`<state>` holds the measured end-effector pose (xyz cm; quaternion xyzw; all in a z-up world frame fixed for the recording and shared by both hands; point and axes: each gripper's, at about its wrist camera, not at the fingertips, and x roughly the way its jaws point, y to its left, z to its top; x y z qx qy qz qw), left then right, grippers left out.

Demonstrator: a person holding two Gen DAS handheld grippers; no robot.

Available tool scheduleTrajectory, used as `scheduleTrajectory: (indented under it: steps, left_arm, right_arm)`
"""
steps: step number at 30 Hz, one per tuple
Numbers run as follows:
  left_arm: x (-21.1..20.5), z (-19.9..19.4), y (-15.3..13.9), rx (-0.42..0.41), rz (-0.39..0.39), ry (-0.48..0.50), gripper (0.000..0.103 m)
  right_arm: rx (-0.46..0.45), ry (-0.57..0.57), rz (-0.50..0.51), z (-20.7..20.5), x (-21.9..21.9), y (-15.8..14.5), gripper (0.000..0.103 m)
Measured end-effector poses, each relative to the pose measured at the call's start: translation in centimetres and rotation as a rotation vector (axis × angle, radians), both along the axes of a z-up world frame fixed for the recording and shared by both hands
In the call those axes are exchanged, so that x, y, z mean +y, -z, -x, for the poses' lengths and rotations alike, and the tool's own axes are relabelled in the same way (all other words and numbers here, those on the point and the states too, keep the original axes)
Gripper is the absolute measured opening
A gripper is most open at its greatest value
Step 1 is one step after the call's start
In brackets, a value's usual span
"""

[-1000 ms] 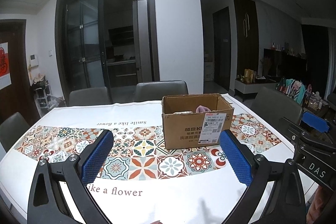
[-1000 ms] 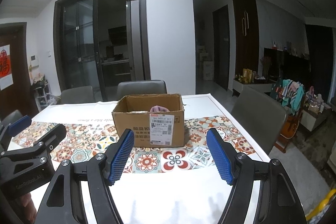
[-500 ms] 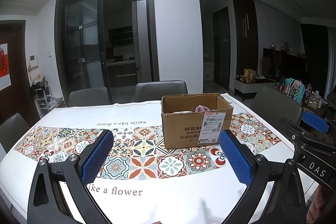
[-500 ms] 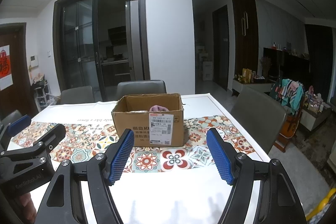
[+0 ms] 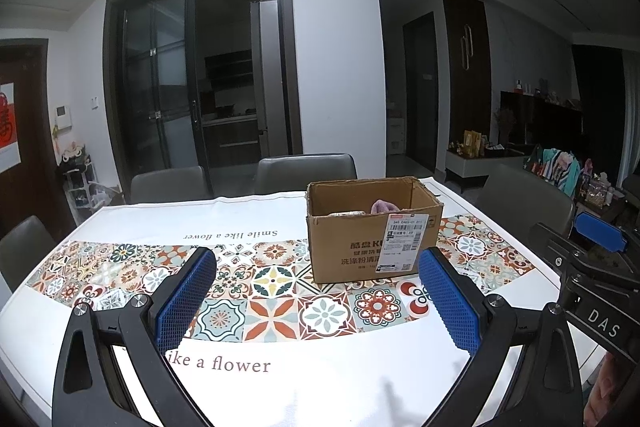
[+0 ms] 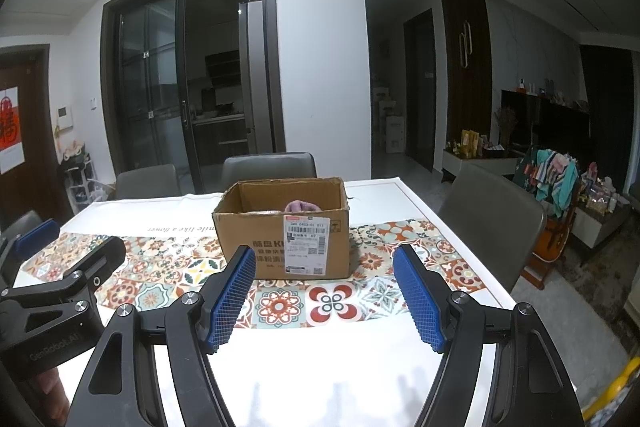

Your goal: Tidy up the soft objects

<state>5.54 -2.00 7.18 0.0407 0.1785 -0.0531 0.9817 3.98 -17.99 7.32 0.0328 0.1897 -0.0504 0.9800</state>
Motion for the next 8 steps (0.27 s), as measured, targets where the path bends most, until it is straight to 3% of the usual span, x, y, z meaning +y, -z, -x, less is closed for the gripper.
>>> scheduleTrajectory:
  steps: [8]
  left_arm:
    - [0.00, -0.05, -0.03, 0.000, -0.001, 0.001, 0.103]
  right_arm:
    - [-0.001, -0.001, -0.001, -0.01, -0.04, 0.00, 0.073]
